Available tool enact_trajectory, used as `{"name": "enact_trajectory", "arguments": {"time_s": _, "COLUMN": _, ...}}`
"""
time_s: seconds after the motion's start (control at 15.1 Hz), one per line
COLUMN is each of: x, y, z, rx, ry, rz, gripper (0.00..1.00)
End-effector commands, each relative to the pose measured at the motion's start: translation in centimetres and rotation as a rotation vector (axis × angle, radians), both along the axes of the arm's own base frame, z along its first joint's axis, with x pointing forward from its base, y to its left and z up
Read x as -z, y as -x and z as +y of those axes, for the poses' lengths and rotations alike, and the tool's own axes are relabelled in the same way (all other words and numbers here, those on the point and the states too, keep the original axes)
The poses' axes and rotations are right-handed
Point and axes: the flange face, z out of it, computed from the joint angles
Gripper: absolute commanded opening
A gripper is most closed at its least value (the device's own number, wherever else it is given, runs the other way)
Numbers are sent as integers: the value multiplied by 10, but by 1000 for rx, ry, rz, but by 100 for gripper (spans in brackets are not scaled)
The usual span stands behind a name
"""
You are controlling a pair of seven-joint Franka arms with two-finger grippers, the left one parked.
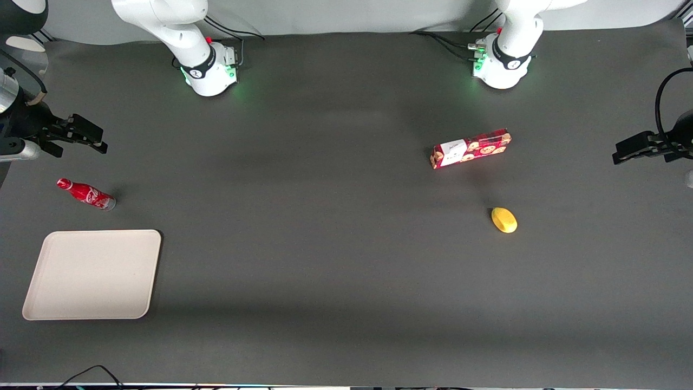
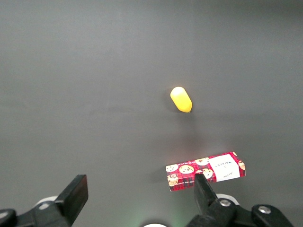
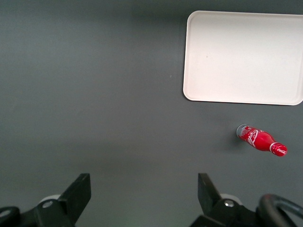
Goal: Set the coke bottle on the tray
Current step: 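Move the open right gripper over the red Coca-Cola bottle's cap end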
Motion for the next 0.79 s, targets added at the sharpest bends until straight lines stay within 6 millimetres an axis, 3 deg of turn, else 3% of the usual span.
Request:
{"name": "enact_trajectory", "arguments": {"time_s": 0.0, "x": -2, "y": 0, "z": -1, "rx": 25, "ry": 0, "rz": 9, "gripper": 100}}
{"name": "enact_trajectory", "arguments": {"time_s": 0.53, "x": -3, "y": 0, "z": -6, "rx": 32, "ry": -4, "rz": 7, "gripper": 100}}
{"name": "enact_trajectory", "arguments": {"time_s": 0.73, "x": 12, "y": 0, "z": -34, "rx": 58, "ry": 1, "rz": 40, "gripper": 100}}
